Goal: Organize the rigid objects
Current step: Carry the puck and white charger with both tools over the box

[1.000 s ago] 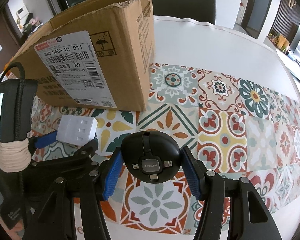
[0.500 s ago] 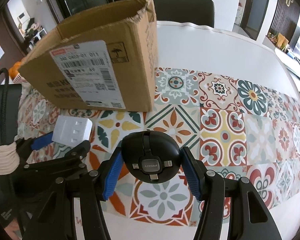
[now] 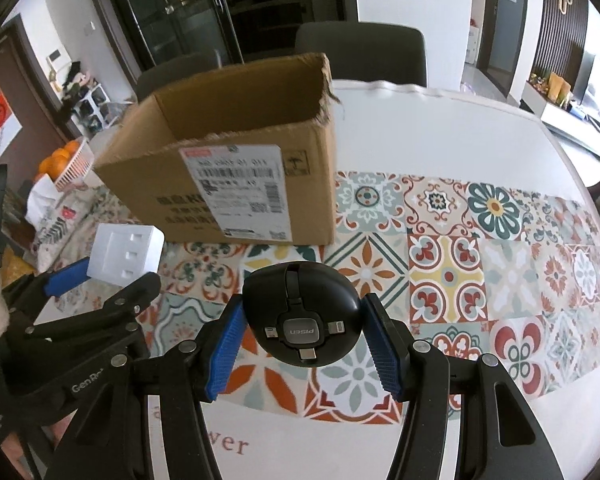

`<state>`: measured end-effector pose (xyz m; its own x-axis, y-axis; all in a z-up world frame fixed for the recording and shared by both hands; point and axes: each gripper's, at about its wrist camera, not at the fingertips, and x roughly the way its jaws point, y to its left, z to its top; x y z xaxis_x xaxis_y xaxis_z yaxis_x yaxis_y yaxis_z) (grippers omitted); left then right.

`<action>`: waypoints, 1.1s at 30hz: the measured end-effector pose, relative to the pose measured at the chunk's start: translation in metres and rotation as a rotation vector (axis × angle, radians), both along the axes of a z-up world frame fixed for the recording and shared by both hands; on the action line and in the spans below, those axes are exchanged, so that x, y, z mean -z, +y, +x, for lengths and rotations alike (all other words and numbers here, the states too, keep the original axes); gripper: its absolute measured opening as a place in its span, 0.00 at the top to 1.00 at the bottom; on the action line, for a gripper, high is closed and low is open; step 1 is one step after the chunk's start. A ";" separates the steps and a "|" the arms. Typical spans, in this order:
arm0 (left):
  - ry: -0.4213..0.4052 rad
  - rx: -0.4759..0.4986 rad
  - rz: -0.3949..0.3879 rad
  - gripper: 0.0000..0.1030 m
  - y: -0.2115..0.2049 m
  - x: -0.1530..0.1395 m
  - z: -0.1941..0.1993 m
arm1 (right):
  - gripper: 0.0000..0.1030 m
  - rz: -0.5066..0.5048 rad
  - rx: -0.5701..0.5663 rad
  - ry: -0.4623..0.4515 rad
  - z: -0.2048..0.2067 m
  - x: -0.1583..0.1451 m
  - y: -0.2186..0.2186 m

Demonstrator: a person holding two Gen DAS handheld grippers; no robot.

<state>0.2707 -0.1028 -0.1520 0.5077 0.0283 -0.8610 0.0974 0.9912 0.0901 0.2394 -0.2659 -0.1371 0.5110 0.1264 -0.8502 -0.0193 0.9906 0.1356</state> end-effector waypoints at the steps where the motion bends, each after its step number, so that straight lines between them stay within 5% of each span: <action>1: -0.007 0.000 -0.003 0.26 0.000 -0.005 -0.003 | 0.43 0.001 -0.003 -0.007 -0.002 -0.004 0.001; 18: -0.170 -0.010 -0.023 0.26 0.030 -0.084 -0.024 | 0.43 0.017 -0.051 -0.159 -0.013 -0.072 0.032; 33: -0.279 0.056 -0.038 0.26 0.035 -0.138 0.004 | 0.43 0.009 -0.045 -0.263 0.021 -0.124 0.039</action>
<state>0.2746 -0.0676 -0.0138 0.7249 -0.0363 -0.6879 0.1290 0.9881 0.0838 0.2607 -0.2269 -0.0129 0.7078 0.1609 -0.6878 -0.0994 0.9867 0.1285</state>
